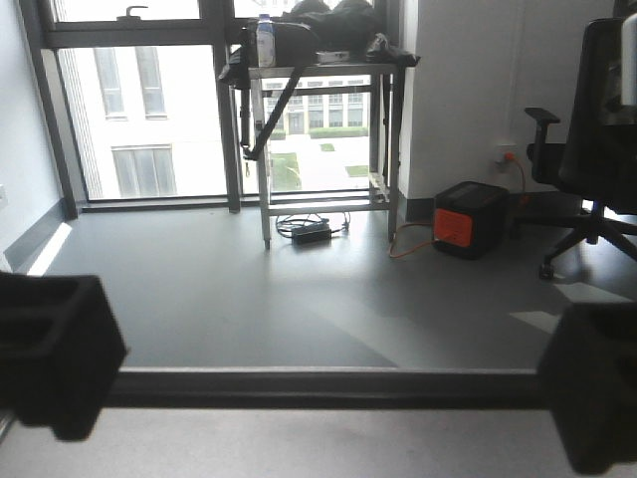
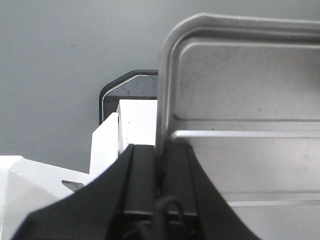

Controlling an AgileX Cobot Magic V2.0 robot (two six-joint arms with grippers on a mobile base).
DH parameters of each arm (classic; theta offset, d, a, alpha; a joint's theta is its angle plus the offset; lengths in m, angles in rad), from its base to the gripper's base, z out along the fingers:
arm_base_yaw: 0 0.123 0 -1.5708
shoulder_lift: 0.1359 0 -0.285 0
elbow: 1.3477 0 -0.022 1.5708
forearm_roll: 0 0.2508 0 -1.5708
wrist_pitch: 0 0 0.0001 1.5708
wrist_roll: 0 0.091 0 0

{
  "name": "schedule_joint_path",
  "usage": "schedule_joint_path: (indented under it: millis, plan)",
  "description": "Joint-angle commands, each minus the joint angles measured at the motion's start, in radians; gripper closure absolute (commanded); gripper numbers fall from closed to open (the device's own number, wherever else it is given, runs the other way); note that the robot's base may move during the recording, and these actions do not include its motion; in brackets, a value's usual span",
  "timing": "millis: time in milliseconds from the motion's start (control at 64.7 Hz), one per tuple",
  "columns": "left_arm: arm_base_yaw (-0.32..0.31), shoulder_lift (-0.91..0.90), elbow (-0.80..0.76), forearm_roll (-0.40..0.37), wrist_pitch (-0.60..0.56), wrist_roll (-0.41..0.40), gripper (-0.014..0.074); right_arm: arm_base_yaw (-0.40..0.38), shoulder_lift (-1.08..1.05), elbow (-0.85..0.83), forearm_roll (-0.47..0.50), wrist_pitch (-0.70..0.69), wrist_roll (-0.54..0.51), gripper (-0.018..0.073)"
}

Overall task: Grab silver tray and stack on right shelf
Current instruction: 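Hold the tray while the base drives toward the other shelf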

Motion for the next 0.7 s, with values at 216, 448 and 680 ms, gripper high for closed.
schedule_joint_path:
  millis: [216, 448, 680]
  plan:
    - [-0.001, -0.022, -0.011, 0.047, 0.284, -0.001, 0.0697, -0.007, -0.02, -0.013, -0.048, 0.275, 0.003, 0.0503]
    - [-0.001, -0.022, -0.011, 0.047, 0.284, -0.001, 0.0697, -0.007, -0.02, -0.013, -0.048, 0.275, 0.003, 0.0503]
    - [-0.001, -0.022, -0.011, 0.047, 0.284, -0.001, 0.0697, -0.007, -0.02, -0.013, -0.048, 0.275, 0.003, 0.0503]
